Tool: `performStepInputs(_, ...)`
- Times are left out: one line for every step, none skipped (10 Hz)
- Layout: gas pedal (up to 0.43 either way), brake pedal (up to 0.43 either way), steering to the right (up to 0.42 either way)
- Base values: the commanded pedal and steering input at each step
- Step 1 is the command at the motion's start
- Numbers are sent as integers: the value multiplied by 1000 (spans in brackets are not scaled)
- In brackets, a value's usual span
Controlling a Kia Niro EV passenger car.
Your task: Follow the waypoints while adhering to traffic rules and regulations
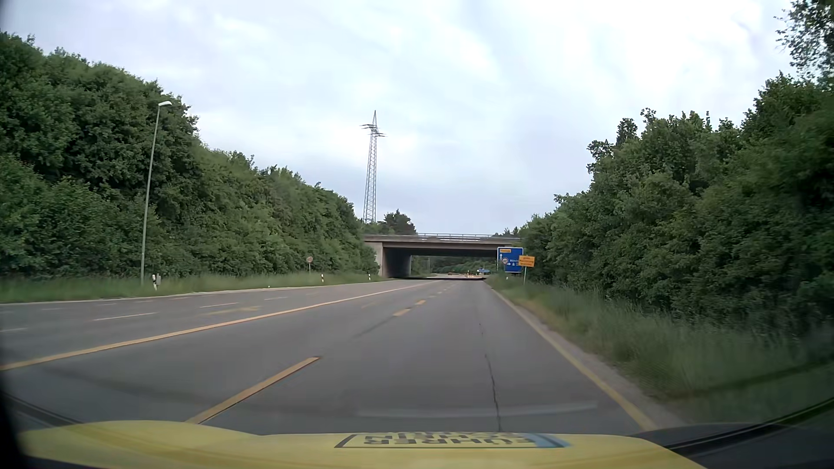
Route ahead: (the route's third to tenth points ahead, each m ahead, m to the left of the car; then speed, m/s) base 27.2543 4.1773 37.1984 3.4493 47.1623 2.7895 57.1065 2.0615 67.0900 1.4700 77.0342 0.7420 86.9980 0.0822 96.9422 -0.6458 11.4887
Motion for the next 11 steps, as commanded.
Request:
performStepInputs(169, 0, 34)
performStepInputs(169, 0, 34)
performStepInputs(169, 0, 34)
performStepInputs(157, 0, 31)
performStepInputs(157, 0, 31)
performStepInputs(150, 0, 28)
performStepInputs(150, 0, 25)
performStepInputs(138, 0, 20)
performStepInputs(138, 0, 14)
performStepInputs(138, 0, 9)
performStepInputs(138, 0, 8)
